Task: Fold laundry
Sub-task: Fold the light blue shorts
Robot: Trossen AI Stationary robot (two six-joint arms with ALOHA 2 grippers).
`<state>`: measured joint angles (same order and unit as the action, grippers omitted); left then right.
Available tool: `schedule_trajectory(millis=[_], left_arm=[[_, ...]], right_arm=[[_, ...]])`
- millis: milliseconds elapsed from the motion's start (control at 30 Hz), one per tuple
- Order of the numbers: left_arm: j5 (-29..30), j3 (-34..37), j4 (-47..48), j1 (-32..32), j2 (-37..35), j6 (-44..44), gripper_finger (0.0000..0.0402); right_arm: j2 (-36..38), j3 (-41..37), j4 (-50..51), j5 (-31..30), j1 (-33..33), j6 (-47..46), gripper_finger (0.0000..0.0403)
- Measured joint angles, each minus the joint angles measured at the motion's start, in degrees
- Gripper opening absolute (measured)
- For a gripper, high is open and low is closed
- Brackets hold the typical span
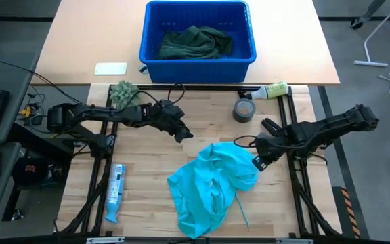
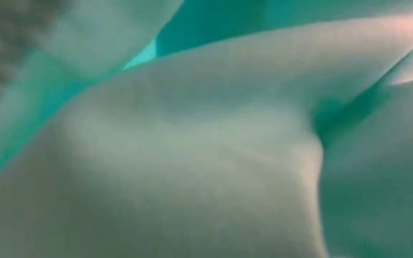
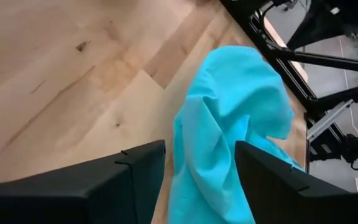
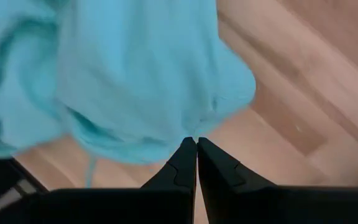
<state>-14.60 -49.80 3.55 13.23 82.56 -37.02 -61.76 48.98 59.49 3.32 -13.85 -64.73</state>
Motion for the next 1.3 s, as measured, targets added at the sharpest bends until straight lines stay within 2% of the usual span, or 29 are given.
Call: schedule_trajectory(millis=[100, 267, 533, 700, 800, 967, 1167, 1300], left_arm=[[0.01, 0.00, 0.17, 0.19, 0.00, -0.01, 0.0135], [-0.15, 0.00, 3.04, 0.25, 0.00, -0.68, 0.0017], [-0.08, 0.00, 3.95, 0.24, 0.00, 0.12, 0.0003], [-0.16, 0.00, 3.91, 0.24, 0.00, 0.66, 0.0001], [-0.16, 0.00, 3.91, 0.27, -0.02, 1.77, 0.0001], [-0.19, 0.00, 3.93, 0.35, 0.00, 2.71, 0.0000], [0.10, 0.00, 3.98, 0.81, -0.02, 2.73, 0.0000], [0.13, 0.00, 4.17, 1.47, -0.02, 2.74, 0.0000]], right_arm=[[-0.07, 0.12, -1.60, -1.55, 0.58, -0.85, 0.0000], [-0.07, 0.12, -5.52, -1.83, 1.73, -1.17, 0.0000], [-0.09, 0.12, -14.24, -5.87, 5.24, -2.46, 0.0000], [-0.09, 0.12, -16.49, -4.64, 8.50, -2.37, 0.0013], [-0.09, 0.12, -16.16, -1.04, 10.78, -1.99, 0.0046], [-0.09, -0.04, -13.80, 0.00, 12.57, -1.32, 0.0138], [-0.09, -0.10, -0.09, 2.84, 12.80, -3.71, 0.0258], [0.61, -1.97, 7.12, 5.15, 11.58, -2.54, 0.0298]])
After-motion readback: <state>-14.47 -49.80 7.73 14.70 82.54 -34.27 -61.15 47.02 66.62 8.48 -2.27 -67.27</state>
